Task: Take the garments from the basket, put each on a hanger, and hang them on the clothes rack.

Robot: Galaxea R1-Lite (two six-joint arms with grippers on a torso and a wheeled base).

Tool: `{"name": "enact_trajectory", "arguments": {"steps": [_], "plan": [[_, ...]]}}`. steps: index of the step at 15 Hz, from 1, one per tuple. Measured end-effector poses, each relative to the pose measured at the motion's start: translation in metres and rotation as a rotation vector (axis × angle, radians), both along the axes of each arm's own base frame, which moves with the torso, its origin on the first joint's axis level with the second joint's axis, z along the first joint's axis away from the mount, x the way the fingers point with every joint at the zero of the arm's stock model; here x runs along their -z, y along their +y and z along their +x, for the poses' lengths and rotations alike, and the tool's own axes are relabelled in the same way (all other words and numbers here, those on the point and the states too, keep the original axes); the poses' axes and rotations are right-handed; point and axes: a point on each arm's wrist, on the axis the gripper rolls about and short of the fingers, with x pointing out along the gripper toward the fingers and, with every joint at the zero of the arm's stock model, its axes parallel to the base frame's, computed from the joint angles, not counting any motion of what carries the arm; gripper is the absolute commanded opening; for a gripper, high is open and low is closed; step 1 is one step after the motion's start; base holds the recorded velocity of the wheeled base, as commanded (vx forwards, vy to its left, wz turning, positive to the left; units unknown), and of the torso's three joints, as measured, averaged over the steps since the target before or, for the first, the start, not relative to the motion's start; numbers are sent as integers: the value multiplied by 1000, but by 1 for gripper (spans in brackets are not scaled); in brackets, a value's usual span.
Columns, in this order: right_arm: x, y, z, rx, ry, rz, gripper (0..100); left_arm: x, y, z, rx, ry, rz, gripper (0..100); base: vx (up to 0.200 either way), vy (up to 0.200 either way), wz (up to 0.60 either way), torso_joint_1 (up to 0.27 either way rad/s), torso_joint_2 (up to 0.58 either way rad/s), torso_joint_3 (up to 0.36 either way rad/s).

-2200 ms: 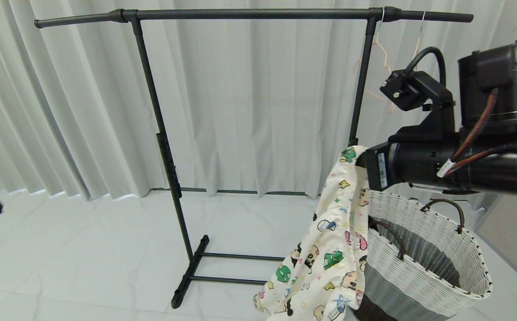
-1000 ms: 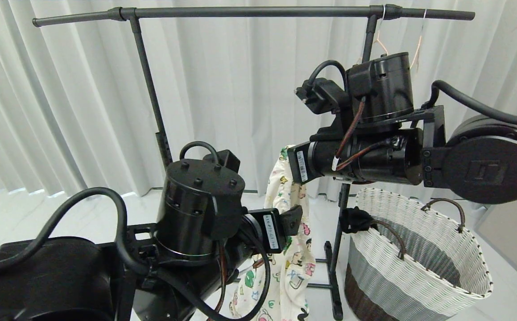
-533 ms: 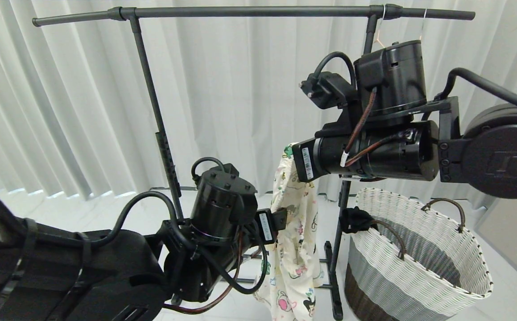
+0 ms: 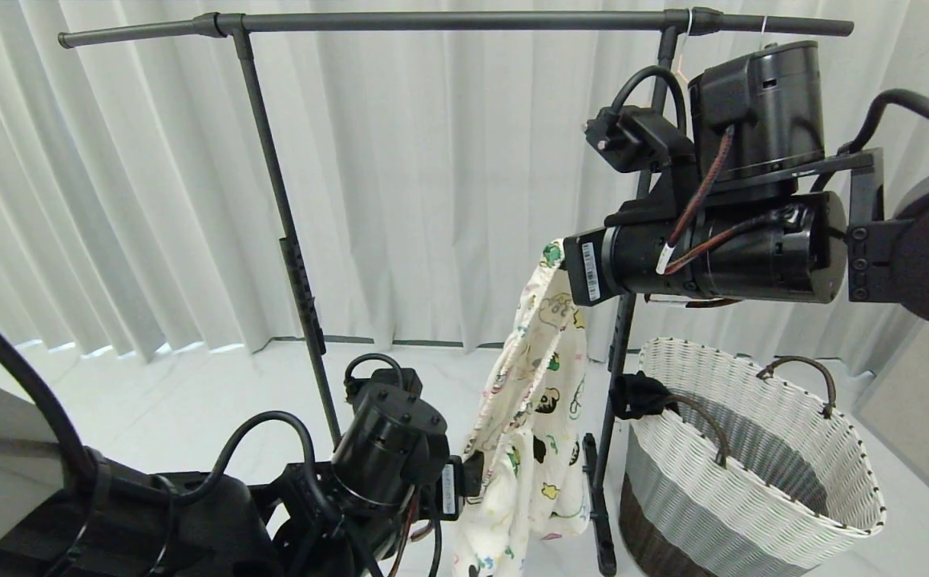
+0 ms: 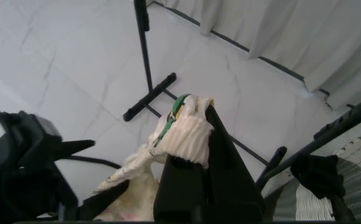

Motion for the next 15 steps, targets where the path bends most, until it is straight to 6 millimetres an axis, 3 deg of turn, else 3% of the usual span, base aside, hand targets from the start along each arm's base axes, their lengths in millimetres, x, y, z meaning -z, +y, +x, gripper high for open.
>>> {"name": "enact_trajectory", "arguments": {"steps": [4, 5, 11, 15], "plan": [[-2, -5, -2, 19, -4, -6, 0, -1, 9, -17, 25, 4, 19, 100, 0, 0, 0, 0, 0, 0], [-1, -6, -3, 26, -2, -11, 0, -1, 11, -21, 30, 4, 24, 0, 0, 0, 0, 0, 0, 0], [14, -24, -20, 55, 31, -65, 0, -14, 15, -34, 53, -73, 79, 0, 0, 0, 0, 0, 0, 0], [29, -53, -37, 143, 85, -161, 0, -45, 27, -32, 168, -137, 141, 0, 0, 0, 0, 0, 0, 0]]}}
